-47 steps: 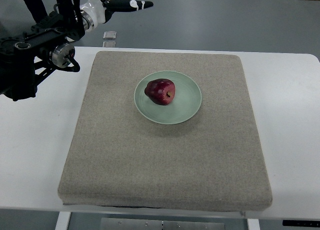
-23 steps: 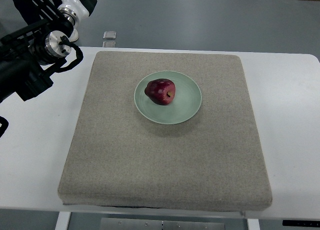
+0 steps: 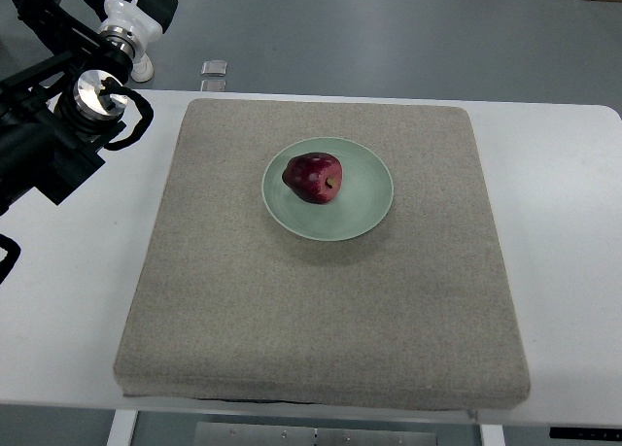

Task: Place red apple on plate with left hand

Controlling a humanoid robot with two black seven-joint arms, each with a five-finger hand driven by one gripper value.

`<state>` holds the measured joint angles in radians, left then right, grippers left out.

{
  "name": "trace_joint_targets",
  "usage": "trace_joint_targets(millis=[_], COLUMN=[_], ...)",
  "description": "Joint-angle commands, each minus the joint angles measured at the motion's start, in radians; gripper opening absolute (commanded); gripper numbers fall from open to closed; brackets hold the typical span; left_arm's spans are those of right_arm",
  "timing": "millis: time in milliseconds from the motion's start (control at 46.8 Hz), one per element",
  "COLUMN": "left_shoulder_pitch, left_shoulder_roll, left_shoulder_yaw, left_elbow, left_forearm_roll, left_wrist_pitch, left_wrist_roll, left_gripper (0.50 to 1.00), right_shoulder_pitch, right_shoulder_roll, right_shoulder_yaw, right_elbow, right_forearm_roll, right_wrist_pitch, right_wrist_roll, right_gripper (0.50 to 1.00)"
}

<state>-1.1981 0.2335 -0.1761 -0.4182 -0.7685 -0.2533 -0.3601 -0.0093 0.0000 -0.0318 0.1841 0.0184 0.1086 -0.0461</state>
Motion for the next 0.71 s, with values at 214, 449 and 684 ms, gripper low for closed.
trace_joint_targets(millis=[214,449,684], left_shoulder_pitch=[0.031,0.029,0.029], left_shoulder_roll=[-0.013,-0.017,-0.036], left_shoulder_yaw=[-0.005,-0.008,-0.008], left_elbow=[0.007,0.009,0.016], left_forearm_roll=[0.020,0.032,0.040], left_wrist_pitch=[-0.003,-0.003,0.002], left_wrist_roll=[-0.005,-0.003,-0.003], left_gripper=[0.992,0.992,0.992], right_shoulder_pitch=[0.000,0.000,0.000], right_shoulder_roll=[0.000,0.000,0.000], right_shoulder_yaw=[0.000,0.000,0.000], right_elbow=[0.000,0.000,0.000], right_forearm_roll=[0.000,0.000,0.000], right_wrist_pitch=[0.000,-0.001,0.000], right_wrist_roll=[0.000,0.000,0.000], right_gripper=[0.930,0.930,0.932])
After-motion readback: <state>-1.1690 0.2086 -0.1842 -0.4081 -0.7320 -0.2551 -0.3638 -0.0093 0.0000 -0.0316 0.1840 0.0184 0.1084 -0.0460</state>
